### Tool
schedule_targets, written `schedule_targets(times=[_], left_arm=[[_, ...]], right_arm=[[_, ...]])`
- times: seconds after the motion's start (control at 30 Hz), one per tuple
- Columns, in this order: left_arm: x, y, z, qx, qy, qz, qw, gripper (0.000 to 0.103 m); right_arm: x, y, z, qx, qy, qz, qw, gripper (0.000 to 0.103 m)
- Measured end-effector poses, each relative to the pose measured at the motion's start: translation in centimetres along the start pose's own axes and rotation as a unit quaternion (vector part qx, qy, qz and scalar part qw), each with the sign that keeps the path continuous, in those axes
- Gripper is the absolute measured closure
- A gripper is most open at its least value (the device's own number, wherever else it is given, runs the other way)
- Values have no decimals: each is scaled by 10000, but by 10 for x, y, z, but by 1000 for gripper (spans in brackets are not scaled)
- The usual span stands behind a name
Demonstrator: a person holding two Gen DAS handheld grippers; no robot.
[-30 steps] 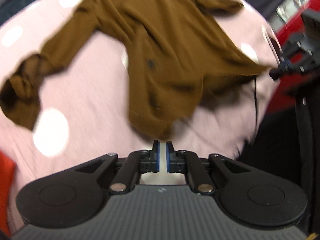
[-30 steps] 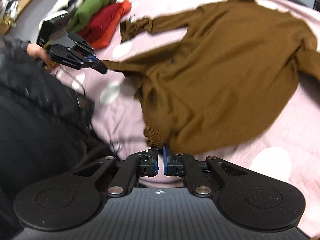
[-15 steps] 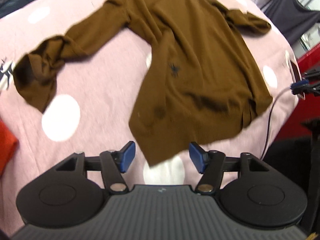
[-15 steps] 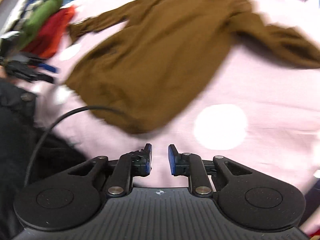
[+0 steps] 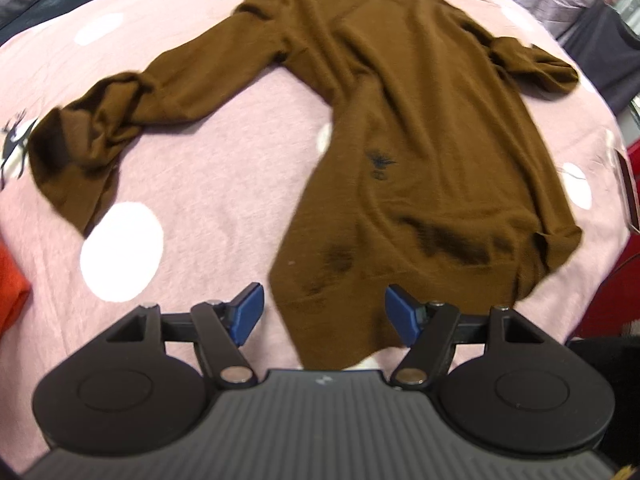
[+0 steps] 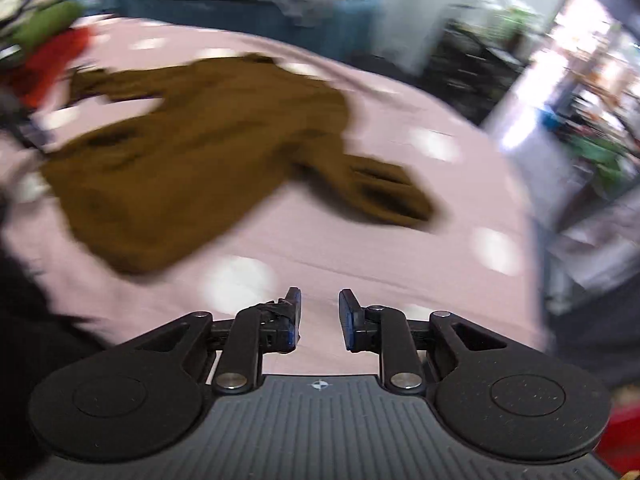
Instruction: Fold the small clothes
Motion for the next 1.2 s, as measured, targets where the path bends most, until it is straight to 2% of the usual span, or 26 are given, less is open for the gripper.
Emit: schedule_targets(times=[0.13,0.23,0.37,0.43,0.5,0.53,0.57,0.6,0.63,0.67,0.73,0.87,0.93,1.03,1.1,1.2], left_arm=[[9,10,-12,-103,282,142,9995,37],[10,10,-20,-85,336,165,9993,36],[14,9,-24,-234,277,182,9992,32],[17,5,-24,-299,207,189,9992,31],[18,-2,-24,-217,108,180,9995,32],[19,-7,-23,-139,53,94,9998,46],[20,-14,-22,-39,46,-20,10000,65],[22,-20,-23,60,68,-70,9999,75],[23,-26,-23,154,80,-78,9998,88],[23,-30,-22,221,77,-69,9997,91],[21,-34,-21,278,57,-6,9996,94],[-6,-39,-19,245,-81,-326,9991,96],[-23,-41,-22,358,-46,-470,9982,96],[-33,-40,-38,500,322,-662,9960,97],[-28,-35,-53,627,621,-577,9944,97],[-10,-22,-75,655,1086,-363,9913,97]], right_arm=[[37,86,8,-143,-242,1041,9942,66],[57,139,15,-543,-201,1563,9860,64],[85,178,17,-1162,23,1828,9762,62],[96,187,18,-1428,99,1683,9753,62],[100,189,21,-1530,86,1572,9756,61],[103,186,21,-1530,67,1498,9768,61],[105,185,21,-1543,80,1385,9782,63],[109,184,17,-1577,121,1312,9787,65],[109,183,16,-1567,171,1279,9792,85],[108,180,16,-1461,207,1267,9809,100],[102,174,17,-1067,285,1442,9834,100],[51,138,12,-301,218,1907,9809,101],[24,121,2,-237,315,2106,9768,101],[-3,102,-20,-372,663,2170,9732,103],[-4,99,-39,-380,966,2217,9696,103],[17,107,-58,-188,1197,2290,9659,103]])
Point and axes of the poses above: each gripper's, at about its wrist camera, not at the fingertips, and x roughly the way its jaws point, y to its left, z to its top, the point moved 9 cm from there along x, roughly the way its jaws point
